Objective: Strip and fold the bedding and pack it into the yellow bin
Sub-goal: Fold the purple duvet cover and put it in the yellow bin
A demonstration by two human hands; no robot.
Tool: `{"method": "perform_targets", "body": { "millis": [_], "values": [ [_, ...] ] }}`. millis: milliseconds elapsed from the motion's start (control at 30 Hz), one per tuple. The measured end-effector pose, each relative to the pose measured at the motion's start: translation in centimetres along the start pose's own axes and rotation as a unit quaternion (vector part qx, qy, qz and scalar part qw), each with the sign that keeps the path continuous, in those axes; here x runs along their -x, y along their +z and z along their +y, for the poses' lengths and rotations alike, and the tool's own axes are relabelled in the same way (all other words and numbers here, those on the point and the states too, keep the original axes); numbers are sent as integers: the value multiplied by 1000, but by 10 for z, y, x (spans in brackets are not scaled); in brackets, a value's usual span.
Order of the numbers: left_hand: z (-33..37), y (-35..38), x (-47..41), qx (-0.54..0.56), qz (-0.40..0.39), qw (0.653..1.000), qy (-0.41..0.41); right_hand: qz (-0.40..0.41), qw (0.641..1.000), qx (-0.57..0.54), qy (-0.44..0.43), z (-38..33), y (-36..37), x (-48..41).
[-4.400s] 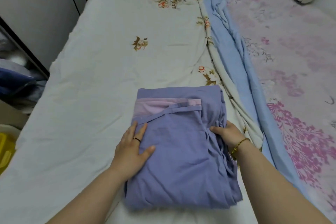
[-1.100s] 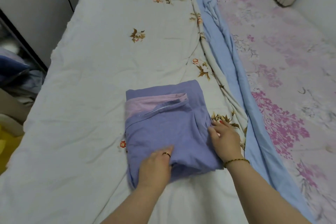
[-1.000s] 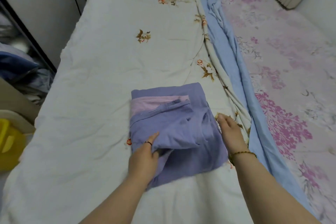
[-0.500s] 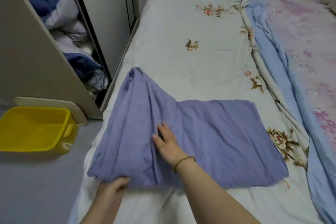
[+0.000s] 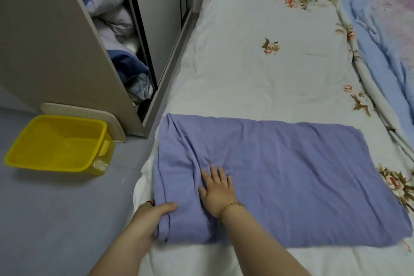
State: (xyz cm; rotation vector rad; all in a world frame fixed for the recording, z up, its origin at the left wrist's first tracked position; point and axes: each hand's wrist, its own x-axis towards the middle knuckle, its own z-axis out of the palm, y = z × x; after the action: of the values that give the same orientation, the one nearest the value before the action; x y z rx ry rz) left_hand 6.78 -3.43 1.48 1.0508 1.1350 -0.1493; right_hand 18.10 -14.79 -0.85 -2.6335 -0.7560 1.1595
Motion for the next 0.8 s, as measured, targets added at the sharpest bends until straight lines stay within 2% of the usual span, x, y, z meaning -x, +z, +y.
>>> {"method": "perform_targets", "body": {
  "millis": [33,100,167,233,333,433,500,600,733,767,800],
  "values": [
    [0,4,1,29,-13,999,-4,-5,999,-34,1,0,-6,1],
    [7,16,9,64,-26,997,21,3,982,-187,-9,-2,-26,9],
    [15,34,22,64,-49,994,77,-22,925,-380,3,0,-56,27],
    [24,56,33,36,-89,985,145,-11,877,-481,-4,9,-82,44],
    [32,103,45,-77,-184,958,208,58,861,-501,-60,38,-110,67],
    [20,156,46,-295,-225,894,252,88,865,-485,-96,75,-131,84],
    [7,184,46,-427,-232,834,259,136,879,-454,-55,102,-133,86],
    [-15,211,45,-553,-202,769,247,217,868,-442,55,140,-125,76],
    [-39,227,32,-656,-197,668,291,222,870,-425,112,175,-103,53],
    [-44,232,29,-661,-207,652,309,224,868,-426,121,183,-100,47],
    [-47,233,28,-632,-217,665,333,223,870,-422,127,188,-97,41]
  ]
}}
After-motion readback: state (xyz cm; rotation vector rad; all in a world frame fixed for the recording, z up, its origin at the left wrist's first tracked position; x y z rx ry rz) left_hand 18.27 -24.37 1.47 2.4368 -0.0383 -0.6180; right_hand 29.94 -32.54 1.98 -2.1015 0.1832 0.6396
